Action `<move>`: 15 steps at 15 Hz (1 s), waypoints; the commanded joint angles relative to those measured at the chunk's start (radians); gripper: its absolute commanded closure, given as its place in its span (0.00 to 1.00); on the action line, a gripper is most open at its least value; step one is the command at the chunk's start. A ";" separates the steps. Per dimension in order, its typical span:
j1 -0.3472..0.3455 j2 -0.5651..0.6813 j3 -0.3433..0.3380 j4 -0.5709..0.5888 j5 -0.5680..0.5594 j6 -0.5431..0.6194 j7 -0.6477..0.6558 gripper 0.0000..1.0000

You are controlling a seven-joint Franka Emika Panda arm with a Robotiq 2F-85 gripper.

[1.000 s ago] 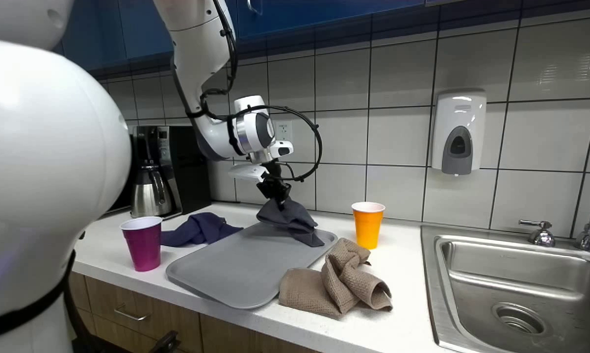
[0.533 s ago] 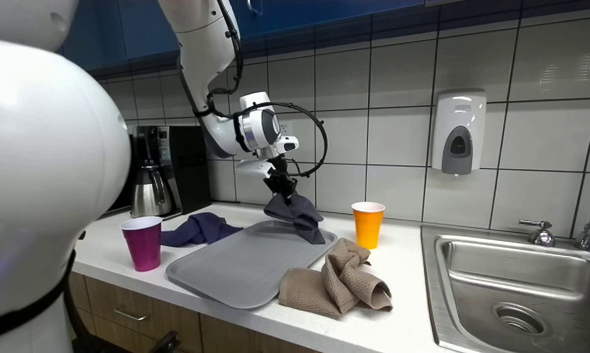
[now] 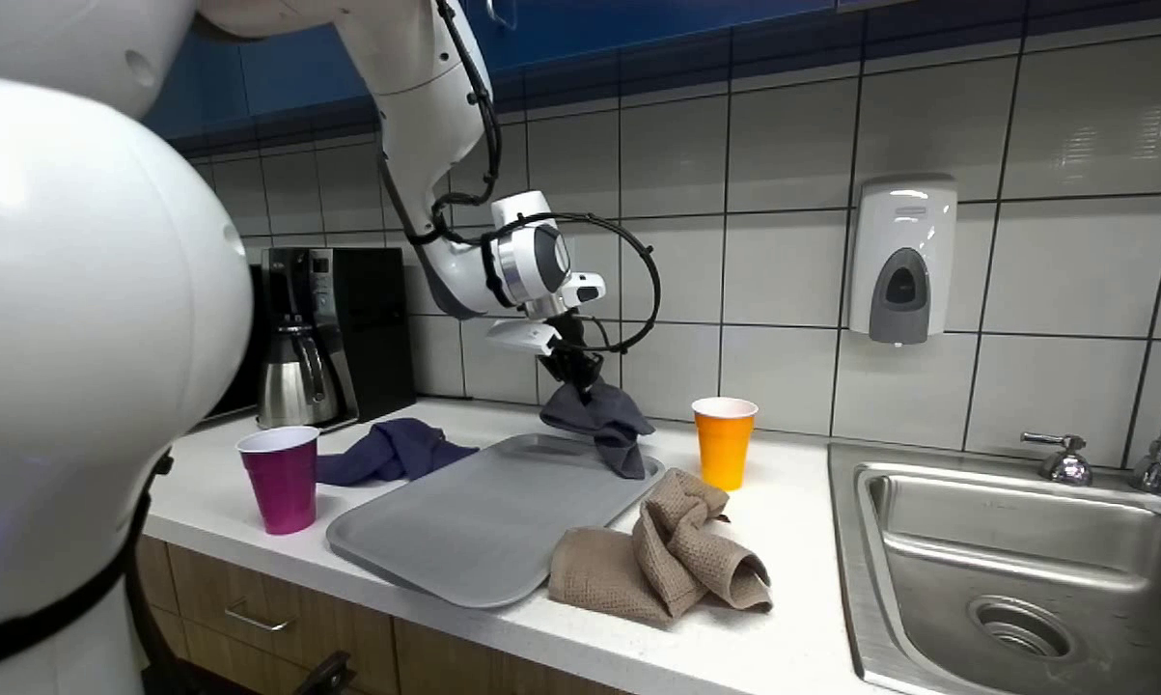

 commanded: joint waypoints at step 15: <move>-0.053 0.211 0.006 0.275 0.055 -0.043 -0.036 0.97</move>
